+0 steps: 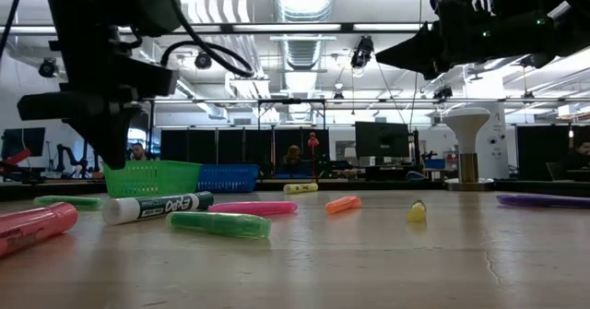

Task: Pick & Place Markers
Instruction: Put the green pen into the green bin

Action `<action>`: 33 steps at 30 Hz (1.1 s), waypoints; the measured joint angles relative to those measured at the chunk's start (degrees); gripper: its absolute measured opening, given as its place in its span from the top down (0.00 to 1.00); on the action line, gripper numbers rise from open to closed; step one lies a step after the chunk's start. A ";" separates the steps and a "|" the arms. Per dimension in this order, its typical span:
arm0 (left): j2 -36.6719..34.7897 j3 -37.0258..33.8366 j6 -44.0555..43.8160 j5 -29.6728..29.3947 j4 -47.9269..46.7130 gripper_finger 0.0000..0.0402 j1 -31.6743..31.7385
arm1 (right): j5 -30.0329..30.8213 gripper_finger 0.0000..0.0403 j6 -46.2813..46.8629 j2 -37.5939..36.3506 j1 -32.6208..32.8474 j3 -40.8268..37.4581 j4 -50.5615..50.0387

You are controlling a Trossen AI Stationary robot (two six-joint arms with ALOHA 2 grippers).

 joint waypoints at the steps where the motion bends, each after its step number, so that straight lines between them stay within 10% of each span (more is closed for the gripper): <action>1: 0.37 -0.02 -0.29 0.79 0.59 0.96 0.00 | 0.00 0.97 0.00 0.00 0.00 0.00 0.02; 16: 5.11 0.02 1.06 9.56 4.52 0.72 -0.37 | -0.02 0.97 0.02 0.00 0.02 -0.02 0.00; 33: 4.92 -3.39 1.46 12.41 6.40 0.91 -0.37 | -0.02 0.97 0.20 0.00 0.04 -0.09 0.02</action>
